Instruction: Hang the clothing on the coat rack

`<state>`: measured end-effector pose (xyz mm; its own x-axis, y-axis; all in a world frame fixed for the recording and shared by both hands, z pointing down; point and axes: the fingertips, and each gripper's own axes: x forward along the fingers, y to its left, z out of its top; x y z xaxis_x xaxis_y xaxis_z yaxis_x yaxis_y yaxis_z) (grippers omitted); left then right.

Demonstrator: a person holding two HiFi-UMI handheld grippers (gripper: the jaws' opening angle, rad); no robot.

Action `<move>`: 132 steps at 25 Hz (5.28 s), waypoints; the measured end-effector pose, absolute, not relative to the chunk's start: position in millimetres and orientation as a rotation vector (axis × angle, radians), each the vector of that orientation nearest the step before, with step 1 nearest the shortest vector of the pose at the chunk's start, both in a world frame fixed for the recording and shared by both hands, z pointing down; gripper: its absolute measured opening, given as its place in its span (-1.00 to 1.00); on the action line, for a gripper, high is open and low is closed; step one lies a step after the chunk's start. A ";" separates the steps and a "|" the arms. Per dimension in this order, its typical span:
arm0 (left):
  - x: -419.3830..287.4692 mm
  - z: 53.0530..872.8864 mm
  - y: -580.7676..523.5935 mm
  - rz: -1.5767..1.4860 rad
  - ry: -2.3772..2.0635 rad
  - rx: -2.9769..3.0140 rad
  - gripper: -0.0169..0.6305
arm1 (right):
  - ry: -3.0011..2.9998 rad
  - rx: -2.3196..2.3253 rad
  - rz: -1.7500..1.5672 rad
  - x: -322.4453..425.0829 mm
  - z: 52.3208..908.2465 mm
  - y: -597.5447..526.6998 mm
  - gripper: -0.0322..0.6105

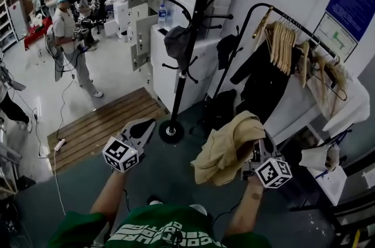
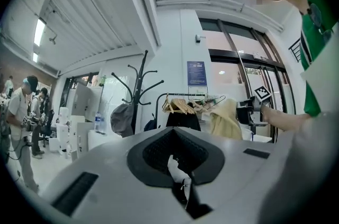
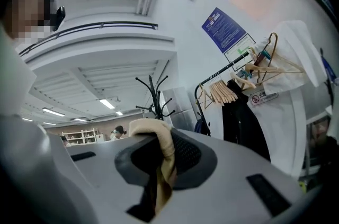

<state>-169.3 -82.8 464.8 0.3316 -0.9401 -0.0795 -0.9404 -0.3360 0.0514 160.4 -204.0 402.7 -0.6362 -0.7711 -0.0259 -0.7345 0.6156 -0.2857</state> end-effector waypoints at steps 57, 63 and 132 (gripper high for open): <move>-186.1 394.0 -350.0 0.274 1.088 -2.826 -0.94 | 2.471 -1.431 -0.163 36.1 296.2 -348.9 -0.79; -182.5 380.4 -361.9 0.283 1.012 -2.851 -0.94 | 2.437 -1.440 -0.126 29.4 265.6 -356.5 -0.79; -192.0 342.0 -397.0 0.255 0.864 -2.925 -0.94 | 2.651 -1.421 0.032 -84.4 262.4 -493.1 -0.78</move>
